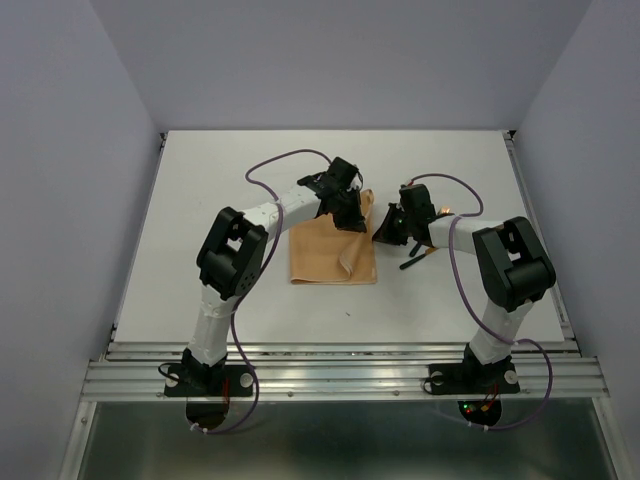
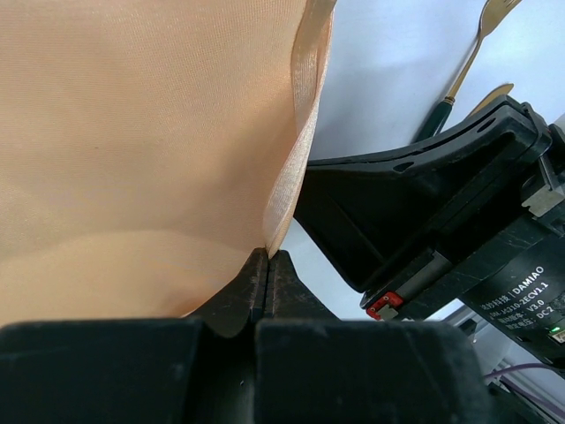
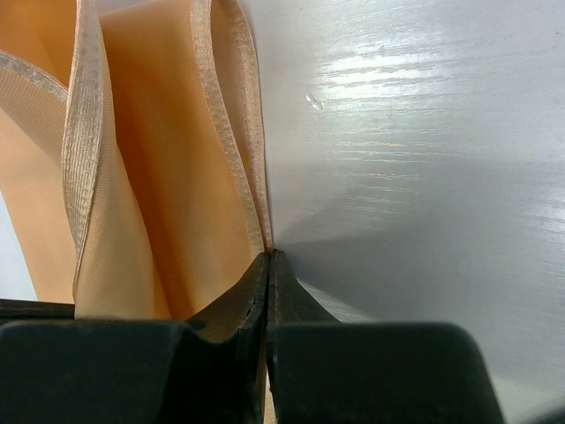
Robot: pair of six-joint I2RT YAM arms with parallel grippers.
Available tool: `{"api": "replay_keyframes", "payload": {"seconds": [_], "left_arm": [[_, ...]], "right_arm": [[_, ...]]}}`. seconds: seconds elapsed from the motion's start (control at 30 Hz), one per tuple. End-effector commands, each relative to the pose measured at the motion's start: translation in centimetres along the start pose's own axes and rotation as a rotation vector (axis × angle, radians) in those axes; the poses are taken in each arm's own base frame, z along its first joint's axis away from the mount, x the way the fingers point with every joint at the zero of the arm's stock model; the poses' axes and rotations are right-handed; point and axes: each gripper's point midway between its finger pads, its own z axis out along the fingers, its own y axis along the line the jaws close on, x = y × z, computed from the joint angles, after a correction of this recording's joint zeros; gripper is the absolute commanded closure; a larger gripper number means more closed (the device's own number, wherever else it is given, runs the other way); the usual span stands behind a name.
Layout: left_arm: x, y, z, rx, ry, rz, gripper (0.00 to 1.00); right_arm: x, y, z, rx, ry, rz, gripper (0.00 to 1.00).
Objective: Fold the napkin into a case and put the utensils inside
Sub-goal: Fold the rectangle-folded napkin at the center of the board.
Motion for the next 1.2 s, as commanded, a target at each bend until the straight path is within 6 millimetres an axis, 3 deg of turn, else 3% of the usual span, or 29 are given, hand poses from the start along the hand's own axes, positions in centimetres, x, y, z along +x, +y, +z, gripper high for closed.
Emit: {"api": "replay_keyframes", "payload": {"seconds": [0.0,0.3,0.4,0.47,0.5,0.53,0.6,0.87,1.0,1.17], "left_arm": [[-1.0,-2.3,-0.5,0.066,-0.016,0.011,1.00],[-0.6,-2.3,-0.1,0.075,0.001,0.013,1.00],[-0.5,-2.7,-0.3,0.088,0.001,0.024,0.92],[-0.6,-2.9,-0.5,0.092,-0.005,0.033,0.75],[-0.7,-3.1,-0.8,0.098,-0.009,0.040,0.71],[-0.8,-3.3,-1.1,0.103,-0.013,0.044,0.59],[-1.0,-3.7,-1.8,0.109,-0.022,0.059,0.55],[-2.6,-6.3,-6.6,0.165,-0.093,0.107,0.53],[-3.7,-4.7,-8.4,0.155,-0.132,0.088,0.54],[-4.7,0.4,-10.1,0.104,-0.170,0.030,0.57]], "right_arm": [[0.3,-0.1,0.4,0.004,0.004,-0.006,0.99],[0.2,-0.1,0.4,0.004,0.001,-0.005,0.98],[0.2,-0.1,0.3,0.006,0.001,-0.003,0.98],[0.2,-0.2,0.3,0.008,-0.001,-0.003,0.96],[0.2,-0.2,0.3,0.009,-0.002,-0.005,0.96],[0.2,-0.3,0.3,0.013,-0.002,-0.004,0.95],[0.2,-0.3,0.2,0.015,-0.004,-0.004,0.94],[-0.8,-1.2,-1.3,0.091,-0.046,-0.044,0.92],[-1.4,-1.9,-3.4,0.152,-0.085,-0.078,0.89],[-1.8,-2.8,-6.2,0.218,-0.132,-0.107,0.88]]}}
